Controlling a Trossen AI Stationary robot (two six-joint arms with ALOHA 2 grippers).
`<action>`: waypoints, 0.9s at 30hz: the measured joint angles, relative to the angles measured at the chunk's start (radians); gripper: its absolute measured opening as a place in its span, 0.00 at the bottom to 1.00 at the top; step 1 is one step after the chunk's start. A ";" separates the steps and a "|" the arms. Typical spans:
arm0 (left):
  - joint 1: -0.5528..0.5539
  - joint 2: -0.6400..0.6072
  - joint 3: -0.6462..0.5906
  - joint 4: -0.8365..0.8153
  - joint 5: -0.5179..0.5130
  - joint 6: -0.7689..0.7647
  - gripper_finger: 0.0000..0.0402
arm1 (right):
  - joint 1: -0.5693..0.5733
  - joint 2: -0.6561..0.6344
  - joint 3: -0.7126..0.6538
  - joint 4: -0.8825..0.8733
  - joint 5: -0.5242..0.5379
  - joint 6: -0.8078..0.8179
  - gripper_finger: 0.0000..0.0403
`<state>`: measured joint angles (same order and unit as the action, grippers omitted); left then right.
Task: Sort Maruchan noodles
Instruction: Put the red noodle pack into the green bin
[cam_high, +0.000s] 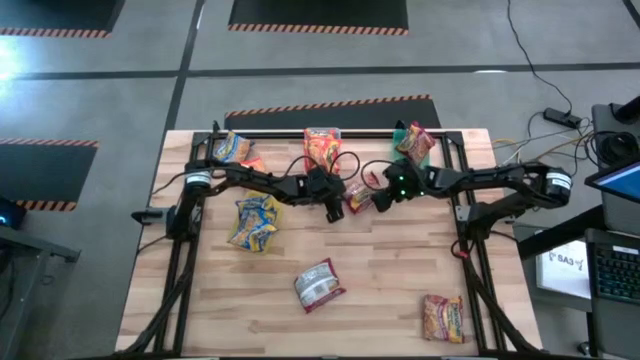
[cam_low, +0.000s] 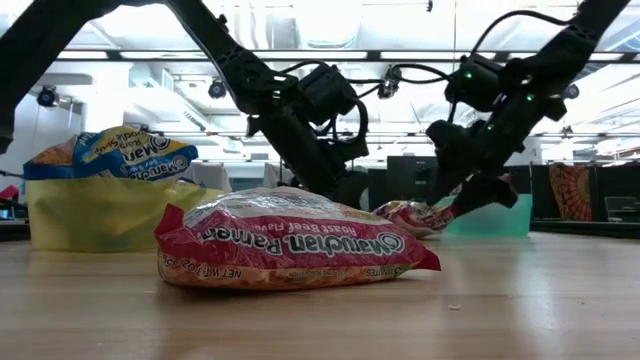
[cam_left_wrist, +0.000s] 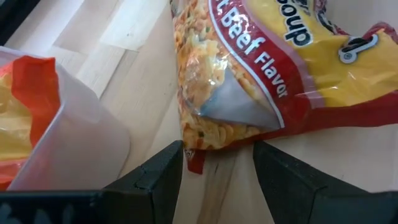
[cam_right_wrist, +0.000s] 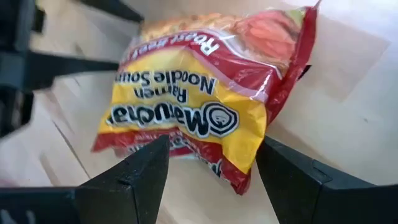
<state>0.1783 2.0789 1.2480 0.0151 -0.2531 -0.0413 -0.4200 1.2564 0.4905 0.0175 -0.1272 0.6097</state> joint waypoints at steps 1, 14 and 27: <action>0.000 0.000 0.000 0.000 0.000 0.006 0.45 | -0.004 -0.002 -0.010 0.021 0.000 0.013 0.56; -0.003 -0.042 0.033 -0.002 -0.058 0.059 0.37 | -0.005 0.005 -0.036 0.078 0.055 0.050 0.56; 0.046 -0.037 0.033 0.042 -0.042 0.080 0.36 | -0.005 0.009 -0.055 0.145 0.156 0.172 0.56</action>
<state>0.2241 2.0418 1.2812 0.0573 -0.2947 0.0382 -0.4255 1.2654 0.4360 0.1621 0.0293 0.7814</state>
